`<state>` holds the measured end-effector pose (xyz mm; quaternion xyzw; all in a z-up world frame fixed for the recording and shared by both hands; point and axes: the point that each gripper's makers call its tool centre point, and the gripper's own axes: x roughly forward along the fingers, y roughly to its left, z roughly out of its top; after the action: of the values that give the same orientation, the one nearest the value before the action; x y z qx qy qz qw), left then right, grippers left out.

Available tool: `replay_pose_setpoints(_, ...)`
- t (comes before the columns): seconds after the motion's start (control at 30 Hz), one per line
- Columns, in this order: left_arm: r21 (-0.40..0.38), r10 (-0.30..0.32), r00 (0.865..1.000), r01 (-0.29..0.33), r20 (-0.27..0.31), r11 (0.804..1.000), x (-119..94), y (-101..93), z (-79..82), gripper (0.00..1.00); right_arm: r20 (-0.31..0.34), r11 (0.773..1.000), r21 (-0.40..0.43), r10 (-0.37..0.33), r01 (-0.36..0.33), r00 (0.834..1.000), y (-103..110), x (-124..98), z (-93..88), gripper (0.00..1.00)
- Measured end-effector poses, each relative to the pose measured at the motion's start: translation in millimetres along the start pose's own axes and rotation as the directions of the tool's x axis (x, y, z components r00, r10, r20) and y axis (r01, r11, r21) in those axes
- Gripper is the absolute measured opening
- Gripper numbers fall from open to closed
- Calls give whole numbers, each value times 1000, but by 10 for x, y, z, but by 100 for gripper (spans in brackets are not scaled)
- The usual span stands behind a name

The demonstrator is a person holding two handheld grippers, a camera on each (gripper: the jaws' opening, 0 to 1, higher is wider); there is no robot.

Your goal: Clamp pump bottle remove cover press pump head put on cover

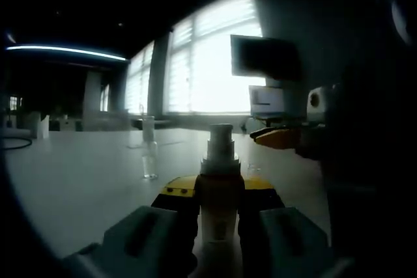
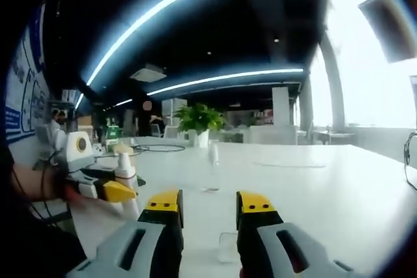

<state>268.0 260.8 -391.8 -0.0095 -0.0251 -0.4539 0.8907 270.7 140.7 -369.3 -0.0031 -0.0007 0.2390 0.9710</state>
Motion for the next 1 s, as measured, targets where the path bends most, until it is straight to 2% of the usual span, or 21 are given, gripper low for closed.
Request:
replay_pose_setpoints(0.13, -3, 2, 1000, -2, -2, 1000, -2, 9, 0, 13, 2, 1000, -13, 21, -21, 1000, 46, 16, -2, 26)
replay_pose_setpoints(0.63, -5, 2, 1000, -2, -2, 1000, -3, 39, -10, 13, 7, 1000, -9, 27, -27, 1000, 54, 24, 9, 25)
replay_pose_setpoints(1.0, -10, -2, 1000, 2, -4, 1000, 3, -8, -6, 13, 18, 998, -17, 57, -57, 998, 180, 19, 68, 25)
